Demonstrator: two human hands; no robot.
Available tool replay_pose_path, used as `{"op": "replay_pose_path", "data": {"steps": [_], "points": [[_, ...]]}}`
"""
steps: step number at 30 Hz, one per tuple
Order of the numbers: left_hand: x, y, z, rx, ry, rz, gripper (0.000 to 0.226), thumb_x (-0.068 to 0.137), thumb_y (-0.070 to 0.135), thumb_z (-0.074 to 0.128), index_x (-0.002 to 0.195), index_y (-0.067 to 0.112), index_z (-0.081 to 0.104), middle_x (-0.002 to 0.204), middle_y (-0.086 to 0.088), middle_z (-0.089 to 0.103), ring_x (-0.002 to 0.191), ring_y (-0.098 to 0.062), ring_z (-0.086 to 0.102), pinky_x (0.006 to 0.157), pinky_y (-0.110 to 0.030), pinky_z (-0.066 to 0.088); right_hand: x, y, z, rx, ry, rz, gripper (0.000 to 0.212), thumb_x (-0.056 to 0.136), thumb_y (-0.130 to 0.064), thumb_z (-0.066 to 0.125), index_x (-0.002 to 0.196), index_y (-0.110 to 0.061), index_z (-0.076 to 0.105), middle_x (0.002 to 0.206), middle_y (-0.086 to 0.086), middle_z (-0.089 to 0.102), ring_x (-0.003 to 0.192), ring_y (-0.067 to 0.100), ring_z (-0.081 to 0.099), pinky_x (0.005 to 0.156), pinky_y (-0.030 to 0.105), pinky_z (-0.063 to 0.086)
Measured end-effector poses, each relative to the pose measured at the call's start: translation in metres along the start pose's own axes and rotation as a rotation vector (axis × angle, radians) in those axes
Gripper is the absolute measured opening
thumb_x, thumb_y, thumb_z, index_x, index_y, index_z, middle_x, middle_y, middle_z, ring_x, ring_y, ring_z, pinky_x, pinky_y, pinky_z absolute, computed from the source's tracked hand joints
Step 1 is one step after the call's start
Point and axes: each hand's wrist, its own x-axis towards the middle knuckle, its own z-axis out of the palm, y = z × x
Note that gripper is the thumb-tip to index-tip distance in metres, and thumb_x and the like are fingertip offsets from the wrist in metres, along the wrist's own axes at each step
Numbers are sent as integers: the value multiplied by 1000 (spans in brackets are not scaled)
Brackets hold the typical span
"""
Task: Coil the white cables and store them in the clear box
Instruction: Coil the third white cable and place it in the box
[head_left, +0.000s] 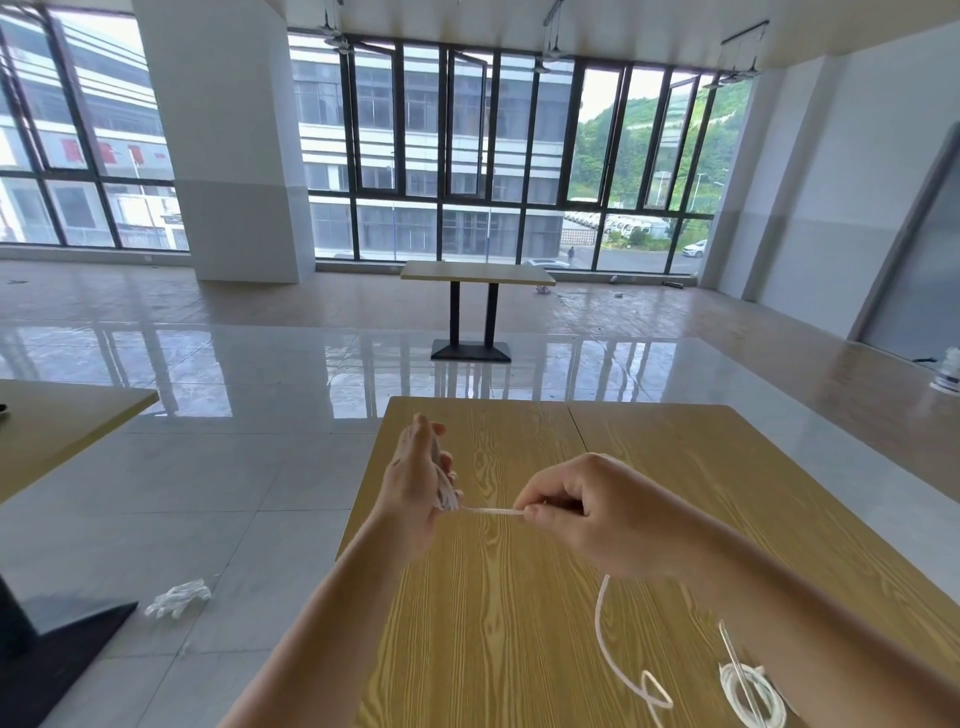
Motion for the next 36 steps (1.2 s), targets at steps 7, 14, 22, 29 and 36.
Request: {"op": "replay_pose_path", "data": {"steps": [7,14,22,29,36], "points": [[-29,6,19,253,-331,-44,52,97,61,32,106,20,62,83,-7,54,67,-14,50,54,-28,44,7,-2,-9,64,192,-6,19,100,-23,56,91,-21,73,46,-21,52,39,0,44,43,11,34],[-44,7,24,333,-659,-188,65,82,74,43,99,15,63,81,-1,64,61,-10,52,44,-21,39,11,8,-8,76,323,20,15,95,-27,64,84,-27,74,53,-15,60,42,-1,47,44,12,37],[-45,8,16,305,-827,-226,27,93,45,56,101,20,62,87,-8,61,64,-15,52,42,-20,39,9,21,-11,114,286,14,14,92,-28,69,81,-27,76,48,-16,57,41,1,43,45,13,37],[-33,3,-8,-94,-802,-202,22,98,33,53,102,13,62,91,-17,61,63,-21,61,48,-28,53,12,49,-24,132,403,100,11,95,-26,65,92,-30,75,56,-11,65,46,-1,52,52,8,43],[-34,4,8,-239,-554,-110,35,100,36,41,114,12,63,105,-23,68,83,-31,67,71,-40,57,18,50,-9,38,386,141,15,97,-24,62,89,-27,74,47,-17,58,41,-2,49,44,12,39]]}}
